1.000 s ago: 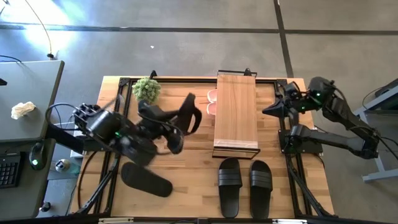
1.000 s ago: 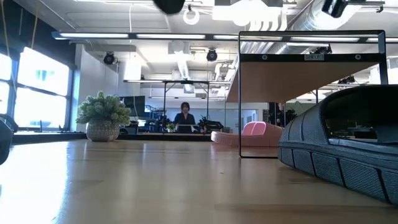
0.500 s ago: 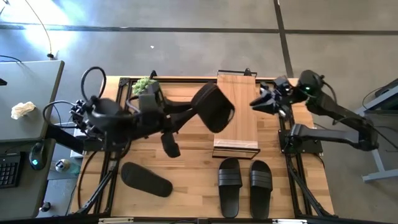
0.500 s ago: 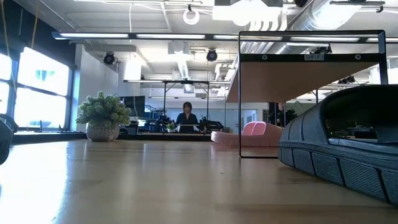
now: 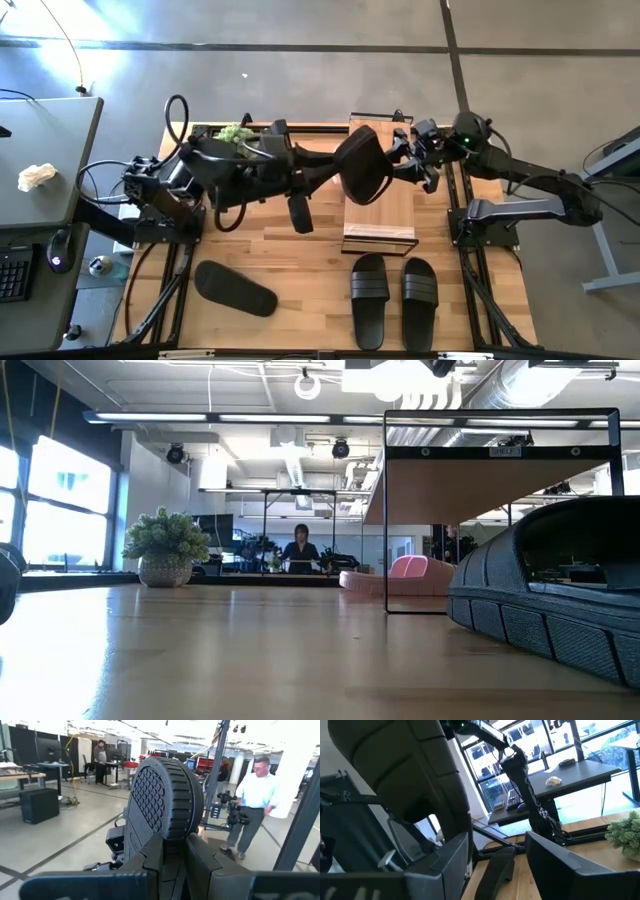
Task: Pick and place slides into the shelf
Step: Put the black slipper under the shelf
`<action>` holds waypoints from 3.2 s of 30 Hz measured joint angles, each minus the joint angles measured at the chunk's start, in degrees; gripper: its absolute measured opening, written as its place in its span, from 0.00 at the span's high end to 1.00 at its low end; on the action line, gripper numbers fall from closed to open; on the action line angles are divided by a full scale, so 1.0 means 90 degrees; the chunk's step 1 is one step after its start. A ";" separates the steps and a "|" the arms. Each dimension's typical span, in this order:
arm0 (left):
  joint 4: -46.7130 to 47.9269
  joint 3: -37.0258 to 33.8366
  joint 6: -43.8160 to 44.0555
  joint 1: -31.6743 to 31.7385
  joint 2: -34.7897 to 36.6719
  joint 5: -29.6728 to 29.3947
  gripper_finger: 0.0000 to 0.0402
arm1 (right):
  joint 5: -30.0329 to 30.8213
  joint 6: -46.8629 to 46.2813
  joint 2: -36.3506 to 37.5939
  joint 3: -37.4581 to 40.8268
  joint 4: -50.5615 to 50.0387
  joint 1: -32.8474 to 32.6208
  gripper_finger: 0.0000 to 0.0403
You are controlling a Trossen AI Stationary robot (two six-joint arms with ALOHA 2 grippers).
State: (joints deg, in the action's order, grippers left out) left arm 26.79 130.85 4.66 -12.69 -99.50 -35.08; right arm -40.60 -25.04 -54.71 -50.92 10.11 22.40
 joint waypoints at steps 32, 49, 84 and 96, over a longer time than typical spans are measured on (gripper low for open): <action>0.0191 -0.0027 0.0032 0.0116 -0.0002 0.0021 0.91 | 0.0115 0.0839 0.0407 0.0000 -0.0751 -0.0365 0.53; 0.0187 -0.0027 0.0205 0.0119 -0.0002 0.0132 0.91 | 0.0099 0.0682 -0.0194 0.0000 0.0078 -0.0389 0.53; 0.2101 0.0128 -0.0367 0.0062 0.0247 0.0530 0.49 | 0.1519 0.0899 0.0409 0.0000 -0.1947 -0.0826 0.97; 0.4861 0.0172 -0.2798 -0.0569 0.0095 -0.0469 0.62 | 0.0066 -0.1170 0.1035 0.0000 -0.4266 -0.0737 0.97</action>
State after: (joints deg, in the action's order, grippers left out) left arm 70.53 132.40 -20.52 -17.81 -98.65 -39.30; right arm -40.00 -35.56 -45.39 -50.92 -28.29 15.77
